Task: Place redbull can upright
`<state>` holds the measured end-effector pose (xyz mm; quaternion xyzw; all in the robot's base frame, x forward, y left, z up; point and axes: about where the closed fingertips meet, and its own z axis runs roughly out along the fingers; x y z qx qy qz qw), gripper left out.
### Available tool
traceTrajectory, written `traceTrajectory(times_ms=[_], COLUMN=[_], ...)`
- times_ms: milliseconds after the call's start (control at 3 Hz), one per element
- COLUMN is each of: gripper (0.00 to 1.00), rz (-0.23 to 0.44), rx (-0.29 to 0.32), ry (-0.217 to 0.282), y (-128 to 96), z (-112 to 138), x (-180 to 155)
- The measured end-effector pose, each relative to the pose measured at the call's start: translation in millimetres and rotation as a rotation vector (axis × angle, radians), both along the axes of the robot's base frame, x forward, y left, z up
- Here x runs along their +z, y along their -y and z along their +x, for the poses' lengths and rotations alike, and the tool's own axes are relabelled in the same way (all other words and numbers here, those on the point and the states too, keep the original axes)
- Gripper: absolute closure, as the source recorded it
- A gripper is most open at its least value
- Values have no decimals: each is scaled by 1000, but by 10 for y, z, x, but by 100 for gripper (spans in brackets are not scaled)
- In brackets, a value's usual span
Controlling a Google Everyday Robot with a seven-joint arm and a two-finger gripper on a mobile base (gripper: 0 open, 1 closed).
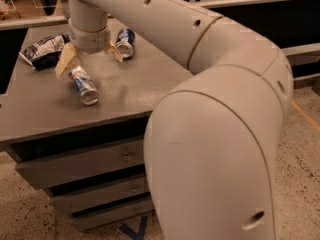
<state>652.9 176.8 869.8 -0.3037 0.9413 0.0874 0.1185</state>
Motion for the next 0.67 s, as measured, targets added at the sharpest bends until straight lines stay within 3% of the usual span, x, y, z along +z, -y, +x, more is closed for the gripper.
traceTrajectory(times_ms=[667], gripper=[0], rz=[-62], rx=[-41], ry=[20], y=[-260], z=[75], x=[-121])
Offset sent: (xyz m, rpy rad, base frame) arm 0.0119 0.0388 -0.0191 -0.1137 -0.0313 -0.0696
